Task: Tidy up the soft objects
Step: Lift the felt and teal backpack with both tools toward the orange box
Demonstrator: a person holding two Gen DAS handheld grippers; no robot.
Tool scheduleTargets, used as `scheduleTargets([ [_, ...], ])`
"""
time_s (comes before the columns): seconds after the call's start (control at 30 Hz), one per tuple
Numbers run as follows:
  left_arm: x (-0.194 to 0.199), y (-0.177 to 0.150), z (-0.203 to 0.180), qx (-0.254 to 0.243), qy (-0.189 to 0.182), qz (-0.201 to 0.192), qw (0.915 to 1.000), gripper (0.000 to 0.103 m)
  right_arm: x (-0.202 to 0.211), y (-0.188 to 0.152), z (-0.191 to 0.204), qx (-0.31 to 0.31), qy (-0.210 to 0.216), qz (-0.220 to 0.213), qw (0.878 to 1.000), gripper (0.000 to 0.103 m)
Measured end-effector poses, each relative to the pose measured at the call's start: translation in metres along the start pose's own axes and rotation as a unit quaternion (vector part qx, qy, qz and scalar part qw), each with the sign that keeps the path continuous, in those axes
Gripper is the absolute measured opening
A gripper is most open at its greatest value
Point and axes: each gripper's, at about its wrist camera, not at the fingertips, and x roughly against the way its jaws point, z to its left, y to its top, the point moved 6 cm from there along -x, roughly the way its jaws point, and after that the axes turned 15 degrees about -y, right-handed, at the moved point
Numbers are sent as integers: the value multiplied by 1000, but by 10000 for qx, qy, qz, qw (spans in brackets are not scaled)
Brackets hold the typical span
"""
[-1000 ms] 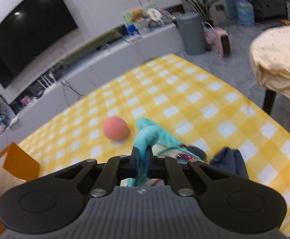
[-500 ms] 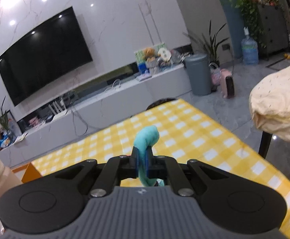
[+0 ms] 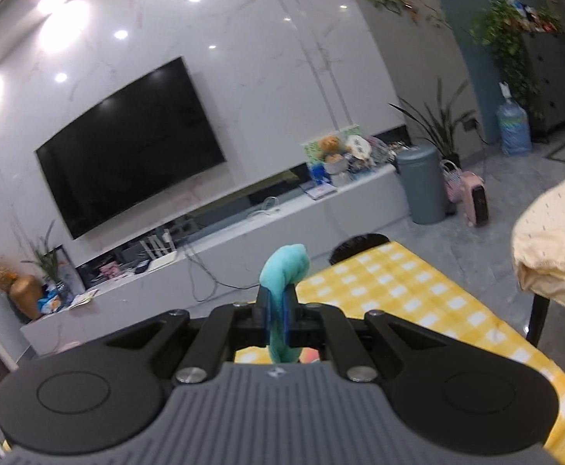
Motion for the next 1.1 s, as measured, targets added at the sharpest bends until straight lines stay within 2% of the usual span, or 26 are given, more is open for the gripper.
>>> scheduleTargets([
  [0.2, 38, 0, -7, 72, 24, -184, 9998, 4, 59, 7, 25, 319, 214, -242, 9990, 3],
  [0.27, 52, -5, -10, 68, 55, -227, 9997, 4, 79, 2, 34, 381, 373, -166, 9984, 3],
  [0.47, 94, -30, -24, -156, 280, -302, 9990, 4, 135, -30, 65, 862, 691, -10, 9939, 3],
  [0.63, 119, -60, -14, 97, 469, -163, 9987, 4, 170, -68, 95, 1173, 1127, 222, 9864, 3],
  [0.87, 163, -87, 18, 540, 928, -247, 9939, 4, 193, -104, 147, 1571, 1599, 358, 9739, 3],
  [1.1, 209, -75, 52, 810, 1278, -613, 9866, 4, 198, -100, 198, 1707, 1859, 157, 9675, 3],
])
